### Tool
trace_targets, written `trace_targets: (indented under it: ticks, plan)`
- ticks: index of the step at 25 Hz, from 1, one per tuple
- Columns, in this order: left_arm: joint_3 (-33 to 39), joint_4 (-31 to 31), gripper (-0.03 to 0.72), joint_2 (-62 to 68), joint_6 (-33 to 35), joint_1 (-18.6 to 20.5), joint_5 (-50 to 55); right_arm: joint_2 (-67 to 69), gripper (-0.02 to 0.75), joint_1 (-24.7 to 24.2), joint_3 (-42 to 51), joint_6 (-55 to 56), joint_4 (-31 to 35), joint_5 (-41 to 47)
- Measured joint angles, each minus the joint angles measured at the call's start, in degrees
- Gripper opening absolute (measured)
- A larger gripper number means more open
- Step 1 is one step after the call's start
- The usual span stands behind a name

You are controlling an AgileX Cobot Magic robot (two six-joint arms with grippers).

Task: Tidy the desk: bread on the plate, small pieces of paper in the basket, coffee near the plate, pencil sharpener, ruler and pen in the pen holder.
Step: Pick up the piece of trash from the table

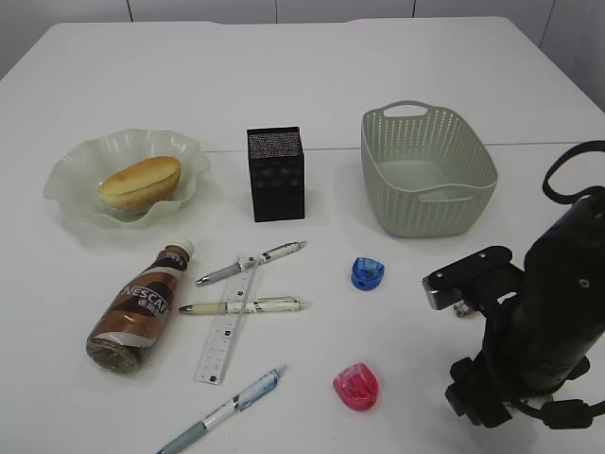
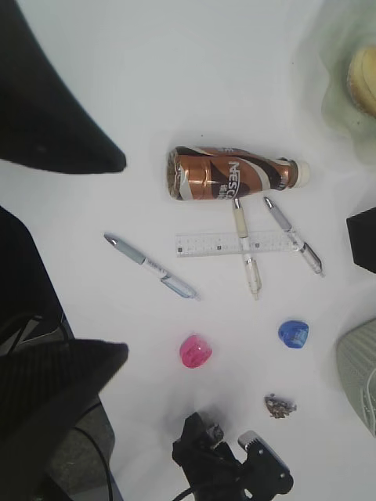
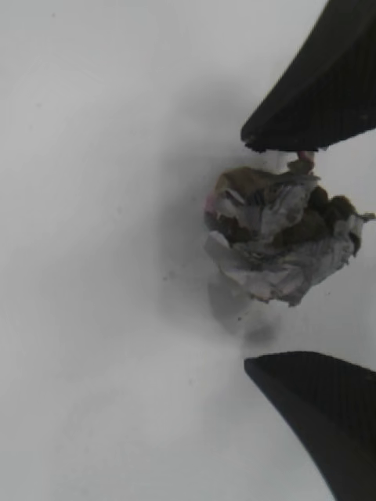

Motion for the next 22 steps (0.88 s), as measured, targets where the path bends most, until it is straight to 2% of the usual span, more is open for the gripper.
trace_targets:
  ticks: [15,18,22]
  plan:
    - [0.0,0.1,0.477,0.0,0.0,0.0,0.0,0.7,0.580,0.0,0.0,-0.1,0.0,0.0]
    - [0.0,0.1,0.476,0.0,0.0,0.0,0.0,0.7,0.519,0.0,0.0,-0.1,0.0,0.0]
    - [0.0,0.1,0.476,0.0,0.0,0.0,0.0,0.7,0.326,0.0,0.0,-0.1,0.0,0.0]
